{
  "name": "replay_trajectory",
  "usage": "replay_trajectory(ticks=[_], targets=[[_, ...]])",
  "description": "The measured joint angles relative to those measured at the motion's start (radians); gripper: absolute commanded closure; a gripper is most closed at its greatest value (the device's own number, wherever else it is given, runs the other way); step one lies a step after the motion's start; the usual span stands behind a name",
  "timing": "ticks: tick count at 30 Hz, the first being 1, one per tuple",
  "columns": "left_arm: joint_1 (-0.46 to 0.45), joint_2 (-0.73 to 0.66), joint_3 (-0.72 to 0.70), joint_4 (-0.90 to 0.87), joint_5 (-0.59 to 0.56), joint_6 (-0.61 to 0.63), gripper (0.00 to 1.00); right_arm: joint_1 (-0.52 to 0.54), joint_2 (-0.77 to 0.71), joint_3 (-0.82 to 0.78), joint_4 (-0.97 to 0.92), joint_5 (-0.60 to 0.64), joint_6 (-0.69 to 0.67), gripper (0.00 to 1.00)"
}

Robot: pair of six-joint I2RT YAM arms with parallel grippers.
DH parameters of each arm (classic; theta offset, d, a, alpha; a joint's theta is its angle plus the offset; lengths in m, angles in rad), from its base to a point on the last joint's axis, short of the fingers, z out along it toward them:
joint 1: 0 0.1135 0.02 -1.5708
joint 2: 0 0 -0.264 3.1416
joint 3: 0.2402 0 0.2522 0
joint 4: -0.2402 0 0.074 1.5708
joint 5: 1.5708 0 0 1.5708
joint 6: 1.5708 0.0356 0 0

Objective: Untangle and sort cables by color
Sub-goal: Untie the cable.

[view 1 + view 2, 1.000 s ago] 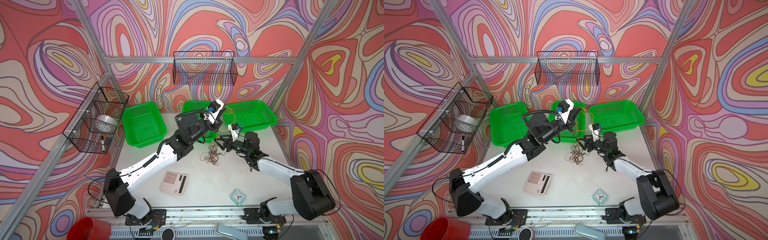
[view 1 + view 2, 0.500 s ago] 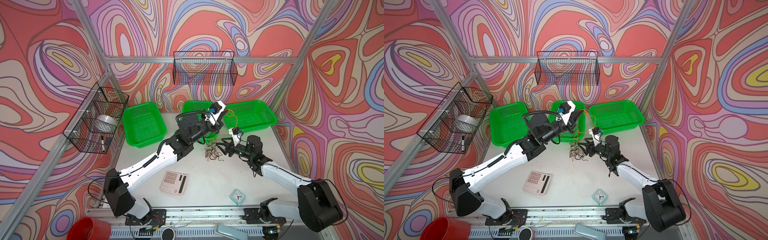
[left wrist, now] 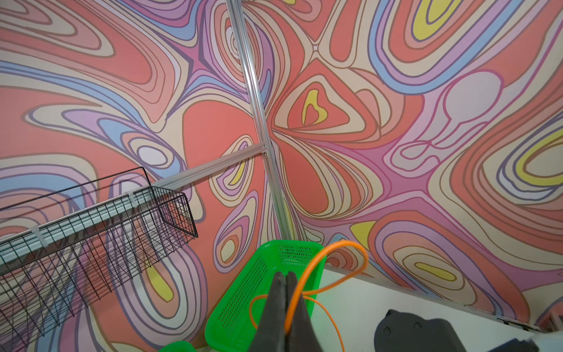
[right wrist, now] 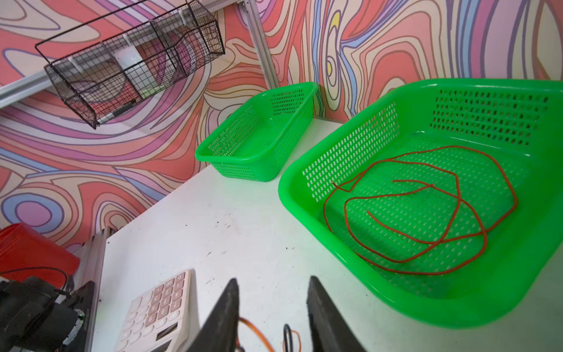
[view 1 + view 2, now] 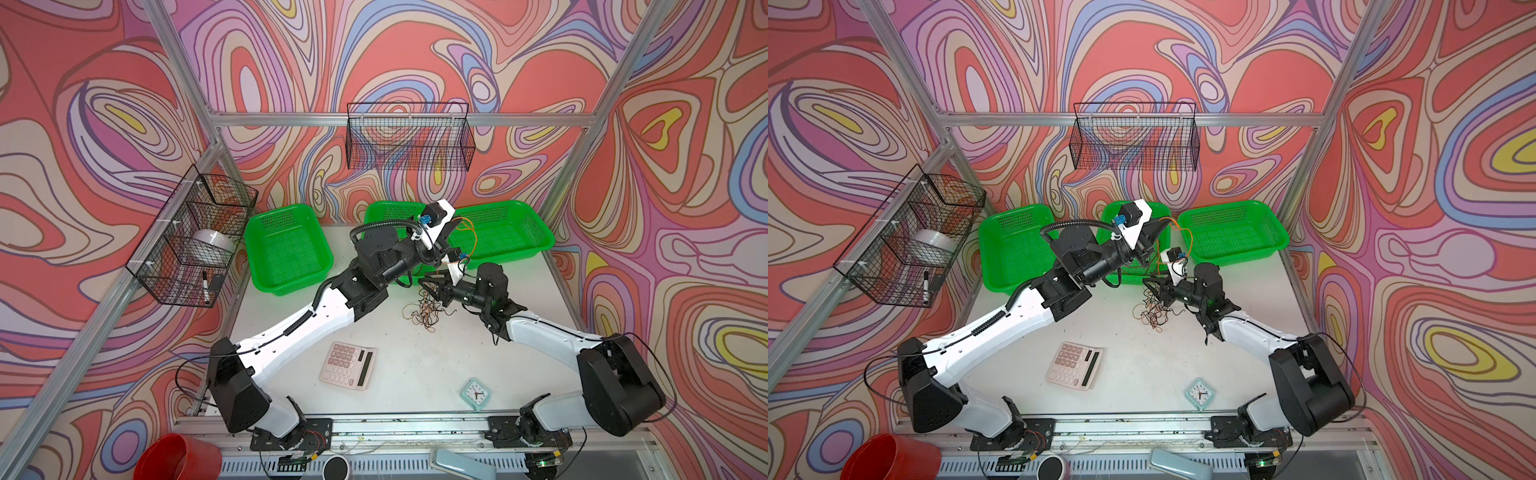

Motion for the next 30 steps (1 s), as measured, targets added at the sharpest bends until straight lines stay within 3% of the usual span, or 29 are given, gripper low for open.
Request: replay_trajectory(ticks=[13,21,26,30], targets=[[0.000,0.076,0.288,-0.108,0.010,0.080,1.00,0.000,0.252,-0.013,0.155,-0.022,0.174,0.74],[0.002,0.136,0.528,-0.197,-0.025,0.196,1.00,0.000,0.420,0.012,0.093,-0.016,0.224,0.74],[0.014,0.163,0.676,-0.245,-0.054,0.256,1.00,0.000,0.453,0.012,0.091,-0.009,0.243,0.70],[0.040,0.170,0.732,-0.287,-0.096,0.289,1.00,0.000,0.451,0.012,0.087,-0.006,0.247,0.59]])
